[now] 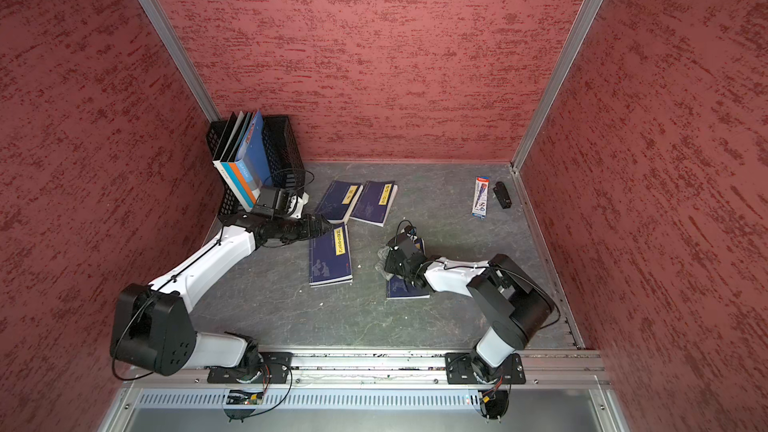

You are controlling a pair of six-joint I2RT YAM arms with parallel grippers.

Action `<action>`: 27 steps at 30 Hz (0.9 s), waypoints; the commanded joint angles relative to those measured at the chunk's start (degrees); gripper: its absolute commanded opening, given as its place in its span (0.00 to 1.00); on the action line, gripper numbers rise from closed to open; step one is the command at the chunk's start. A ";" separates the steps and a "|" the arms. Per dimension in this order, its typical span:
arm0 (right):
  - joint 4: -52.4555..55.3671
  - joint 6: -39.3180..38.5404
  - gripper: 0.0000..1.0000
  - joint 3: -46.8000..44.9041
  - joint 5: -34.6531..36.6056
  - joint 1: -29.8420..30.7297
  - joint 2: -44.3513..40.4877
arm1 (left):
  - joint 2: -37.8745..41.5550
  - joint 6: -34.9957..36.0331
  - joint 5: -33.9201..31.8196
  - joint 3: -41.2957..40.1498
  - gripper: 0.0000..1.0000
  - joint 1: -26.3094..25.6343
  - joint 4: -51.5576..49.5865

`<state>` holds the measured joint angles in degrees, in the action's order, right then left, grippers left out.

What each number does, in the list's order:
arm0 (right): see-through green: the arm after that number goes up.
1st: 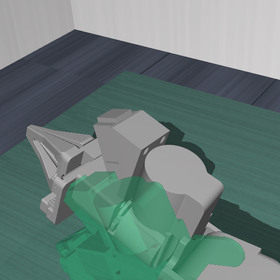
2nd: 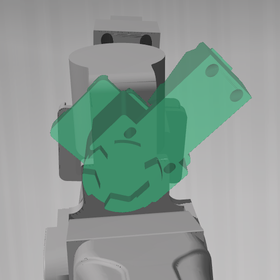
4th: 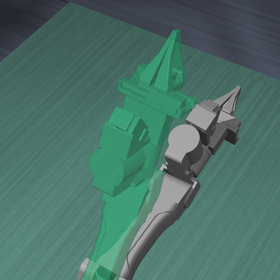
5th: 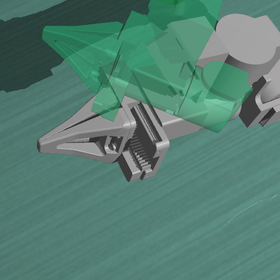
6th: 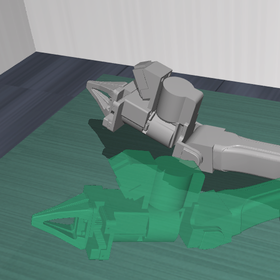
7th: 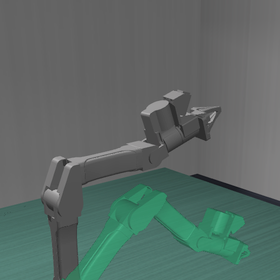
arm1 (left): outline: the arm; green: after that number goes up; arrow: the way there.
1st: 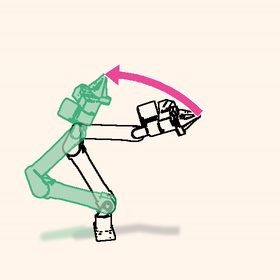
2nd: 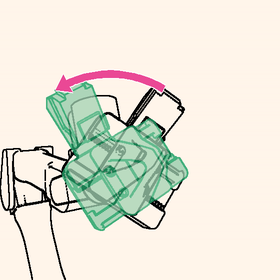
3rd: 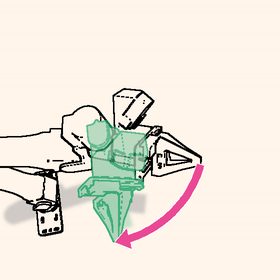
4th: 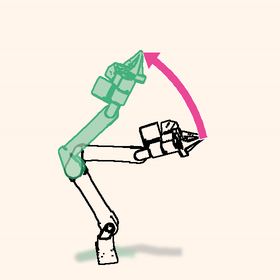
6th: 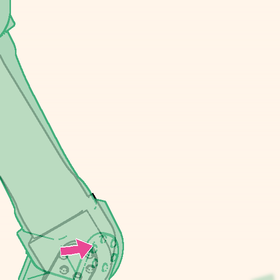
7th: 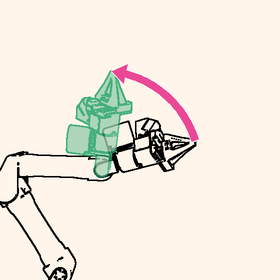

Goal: Wipe the cover of the book
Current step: Wipe the dirt from the cover of the book.

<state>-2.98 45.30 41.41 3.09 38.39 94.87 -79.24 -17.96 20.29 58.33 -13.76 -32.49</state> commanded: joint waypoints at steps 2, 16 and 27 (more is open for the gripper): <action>8.97 -5.23 0.23 1.12 0.47 -3.28 7.17 | 1.45 0.38 -0.87 0.46 0.97 0.49 -0.96; 18.35 6.82 0.24 -14.01 0.41 6.82 -10.07 | 2.55 0.37 -1.33 1.60 0.98 0.22 -2.11; 21.25 6.86 0.26 -15.76 4.21 6.94 -14.92 | 1.21 0.85 -1.92 2.75 0.98 -0.43 -3.06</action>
<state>7.20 53.87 25.91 5.43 46.50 74.11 -77.60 -17.91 18.98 59.83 -13.93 -35.16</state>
